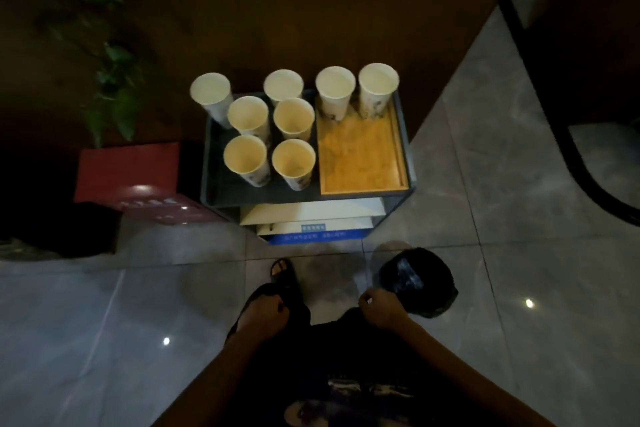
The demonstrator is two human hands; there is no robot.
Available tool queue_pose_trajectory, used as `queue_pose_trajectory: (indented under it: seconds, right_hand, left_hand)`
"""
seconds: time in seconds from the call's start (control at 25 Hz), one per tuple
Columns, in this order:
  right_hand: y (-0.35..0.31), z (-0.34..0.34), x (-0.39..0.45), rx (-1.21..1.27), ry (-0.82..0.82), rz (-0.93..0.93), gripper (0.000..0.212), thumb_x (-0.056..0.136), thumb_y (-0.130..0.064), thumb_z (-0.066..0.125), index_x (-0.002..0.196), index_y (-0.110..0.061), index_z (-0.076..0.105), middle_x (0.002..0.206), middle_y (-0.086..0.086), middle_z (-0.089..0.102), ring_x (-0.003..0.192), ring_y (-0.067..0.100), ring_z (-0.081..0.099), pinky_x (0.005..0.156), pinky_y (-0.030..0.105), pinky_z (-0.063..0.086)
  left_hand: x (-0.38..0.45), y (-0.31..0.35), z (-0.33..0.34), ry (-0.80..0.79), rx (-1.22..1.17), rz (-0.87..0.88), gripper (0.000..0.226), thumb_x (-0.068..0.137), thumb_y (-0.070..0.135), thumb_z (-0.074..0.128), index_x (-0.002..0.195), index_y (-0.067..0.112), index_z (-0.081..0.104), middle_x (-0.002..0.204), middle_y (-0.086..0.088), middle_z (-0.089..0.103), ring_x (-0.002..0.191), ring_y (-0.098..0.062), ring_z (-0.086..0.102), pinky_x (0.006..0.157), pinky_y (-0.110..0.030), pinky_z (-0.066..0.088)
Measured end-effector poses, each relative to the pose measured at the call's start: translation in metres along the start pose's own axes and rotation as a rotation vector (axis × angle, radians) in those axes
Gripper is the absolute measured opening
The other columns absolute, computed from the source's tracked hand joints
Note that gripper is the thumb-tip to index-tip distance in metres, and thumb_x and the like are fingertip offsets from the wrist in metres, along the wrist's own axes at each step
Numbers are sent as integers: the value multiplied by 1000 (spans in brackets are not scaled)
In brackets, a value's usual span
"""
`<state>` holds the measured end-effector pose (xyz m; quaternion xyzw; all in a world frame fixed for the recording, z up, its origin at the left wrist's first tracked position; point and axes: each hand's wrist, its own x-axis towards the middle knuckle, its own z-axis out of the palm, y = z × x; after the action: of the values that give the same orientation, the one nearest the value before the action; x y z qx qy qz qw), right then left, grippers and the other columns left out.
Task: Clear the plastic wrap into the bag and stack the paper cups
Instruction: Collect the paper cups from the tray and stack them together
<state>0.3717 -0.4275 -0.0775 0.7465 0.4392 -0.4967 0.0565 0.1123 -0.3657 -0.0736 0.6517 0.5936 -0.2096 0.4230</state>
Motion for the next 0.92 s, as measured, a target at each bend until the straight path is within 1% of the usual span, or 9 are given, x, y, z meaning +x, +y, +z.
queue_pose_trajectory:
  seconds: [0.08, 0.2, 0.24, 0.32, 0.52, 0.64, 0.76, 0.84, 0.92]
  right_hand:
    - [-24, -7, 11, -32, 26, -40, 30, 100, -22, 50, 109, -1, 69, 120, 17, 69, 112, 32, 63, 92, 31, 43]
    - [-65, -18, 31, -76, 40, -69, 24, 96, -19, 49, 100, -8, 70, 115, 16, 70, 111, 33, 64, 90, 32, 45]
    - [-79, -21, 37, -79, 34, -72, 24, 94, -17, 49, 101, -8, 70, 115, 15, 70, 111, 33, 64, 91, 33, 46]
    - [-112, -27, 51, -59, 37, -87, 25, 95, -15, 49, 103, -6, 71, 114, 16, 71, 110, 33, 65, 93, 35, 49]
    - [-177, -28, 58, -40, 25, -22, 27, 99, -29, 51, 108, -12, 69, 115, 9, 70, 108, 26, 65, 94, 33, 49]
    - [-194, -37, 53, -40, 18, 5, 28, 97, -32, 53, 111, -14, 70, 120, 10, 71, 111, 27, 65, 94, 32, 48]
    - [-205, -60, 43, -101, -4, -35, 27, 97, -33, 52, 105, -14, 69, 118, 13, 71, 110, 30, 65, 88, 31, 47]
    - [-211, -79, 36, -159, -19, -74, 28, 96, -38, 50, 96, -16, 68, 109, 13, 73, 102, 29, 67, 81, 32, 48]
    - [-220, -99, 26, -196, -1, -139, 27, 95, -43, 48, 89, -22, 64, 101, 8, 73, 94, 26, 68, 78, 35, 51]
  left_hand:
    - [5, -13, -8, 8, -39, -20, 30, 102, 29, 45, 114, 7, 62, 120, -13, 64, 108, -27, 61, 96, -38, 48]
    - [21, -27, -29, -42, -94, -29, 24, 101, 29, 47, 93, 9, 57, 109, -19, 66, 102, -33, 64, 87, -40, 49]
    - [27, -30, -38, -71, -88, -12, 24, 100, 29, 48, 94, 8, 58, 109, -20, 66, 102, -34, 63, 85, -39, 49]
    - [41, -38, -64, -102, -53, 43, 27, 100, 29, 48, 105, 5, 60, 110, -19, 65, 100, -33, 63, 83, -38, 49]
    - [67, -71, -130, -75, -20, 91, 26, 103, 32, 45, 106, 13, 62, 118, -15, 65, 106, -30, 62, 90, -36, 48]
    - [76, -78, -163, -36, -19, 96, 29, 101, 31, 48, 112, 10, 66, 118, -14, 66, 107, -30, 62, 90, -35, 49]
    - [82, -70, -193, -5, 17, 169, 27, 98, 33, 51, 114, 16, 64, 117, -10, 65, 106, -28, 62, 86, -33, 49]
    - [82, -66, -206, -5, -2, 195, 25, 97, 35, 52, 114, 23, 66, 117, -5, 67, 105, -25, 63, 85, -32, 50]
    - [81, -64, -215, 28, -34, 214, 22, 94, 36, 56, 110, 29, 68, 112, 4, 69, 100, -19, 65, 78, -28, 48]
